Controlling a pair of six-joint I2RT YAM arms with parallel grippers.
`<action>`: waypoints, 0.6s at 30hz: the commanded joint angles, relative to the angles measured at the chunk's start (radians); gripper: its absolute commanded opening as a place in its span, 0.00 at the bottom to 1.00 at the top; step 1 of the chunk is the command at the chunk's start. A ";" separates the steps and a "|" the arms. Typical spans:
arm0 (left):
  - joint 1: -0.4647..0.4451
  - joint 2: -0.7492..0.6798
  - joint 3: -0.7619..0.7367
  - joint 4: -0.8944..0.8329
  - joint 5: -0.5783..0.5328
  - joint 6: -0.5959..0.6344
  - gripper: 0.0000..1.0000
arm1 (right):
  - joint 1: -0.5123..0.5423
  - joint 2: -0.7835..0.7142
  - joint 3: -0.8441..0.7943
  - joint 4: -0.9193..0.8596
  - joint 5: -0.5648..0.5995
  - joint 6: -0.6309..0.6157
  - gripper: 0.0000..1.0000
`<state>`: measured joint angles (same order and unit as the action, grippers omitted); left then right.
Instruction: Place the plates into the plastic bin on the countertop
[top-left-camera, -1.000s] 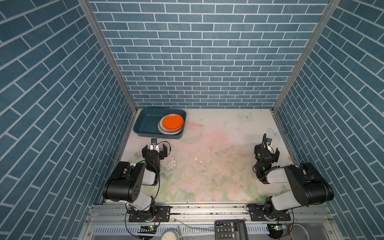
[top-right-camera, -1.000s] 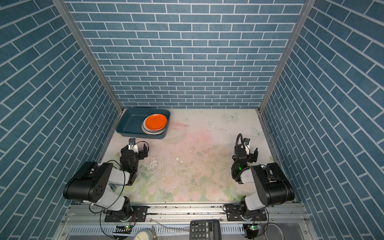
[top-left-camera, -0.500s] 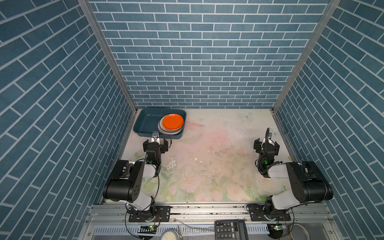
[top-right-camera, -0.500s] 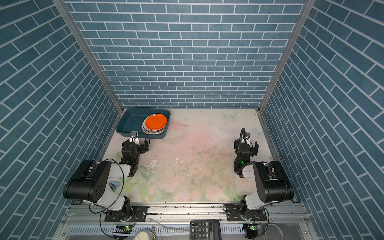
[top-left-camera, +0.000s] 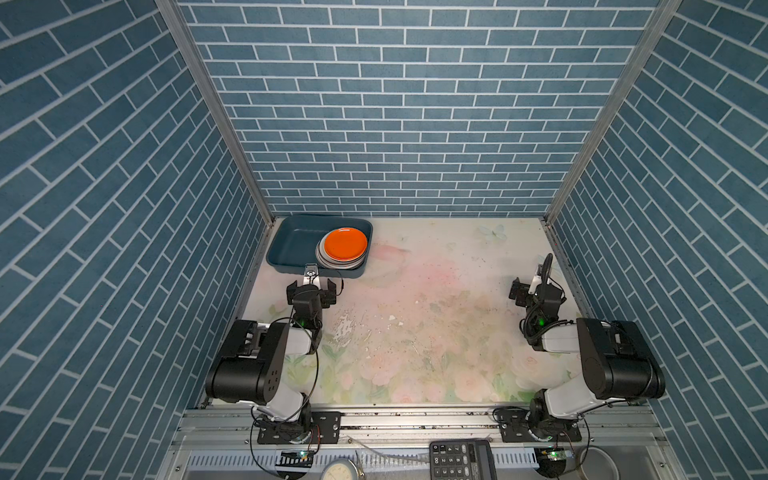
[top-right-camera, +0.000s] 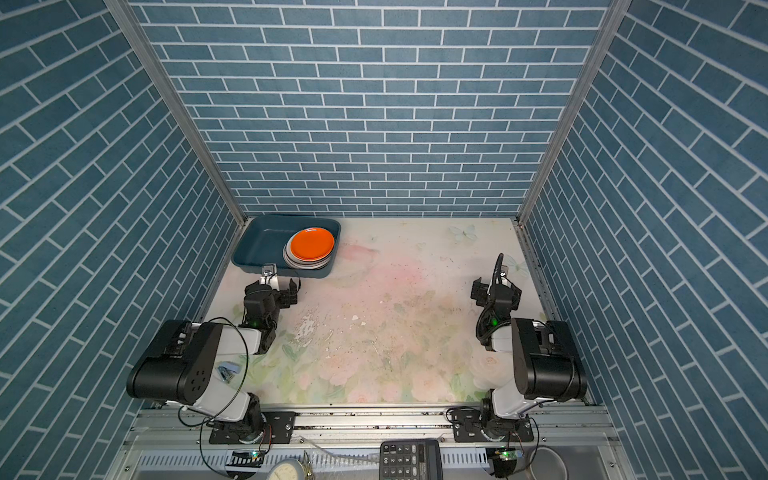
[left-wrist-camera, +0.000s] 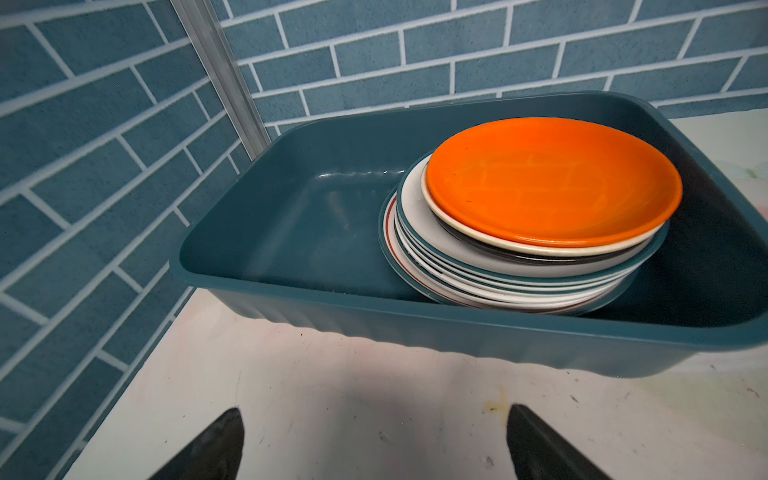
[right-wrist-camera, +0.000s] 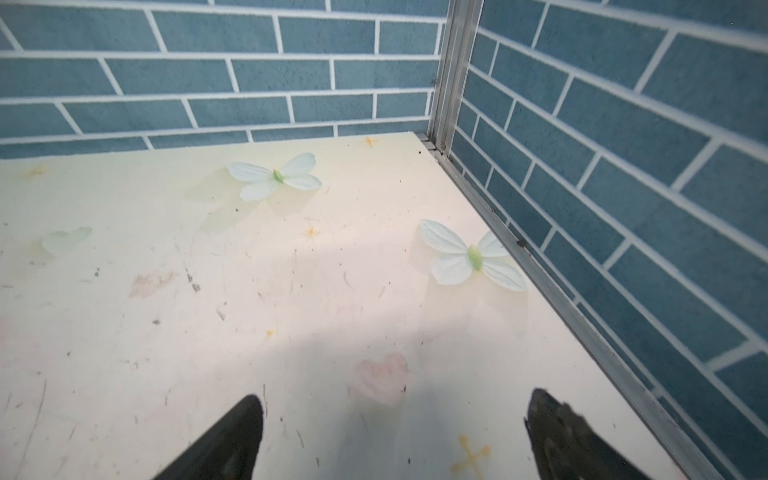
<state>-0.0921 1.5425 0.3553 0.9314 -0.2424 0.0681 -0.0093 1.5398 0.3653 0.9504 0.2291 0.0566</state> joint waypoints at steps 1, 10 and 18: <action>0.003 -0.012 0.009 -0.016 0.000 0.002 1.00 | -0.006 0.004 0.000 -0.029 -0.008 0.028 0.99; 0.003 -0.012 0.009 -0.017 0.000 0.002 1.00 | -0.001 0.004 0.001 -0.027 -0.014 0.020 0.99; 0.003 -0.011 0.009 -0.016 0.000 0.002 1.00 | -0.001 0.006 0.009 -0.044 -0.019 0.022 0.99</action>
<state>-0.0921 1.5425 0.3553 0.9314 -0.2424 0.0681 -0.0113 1.5398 0.3653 0.9062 0.2195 0.0669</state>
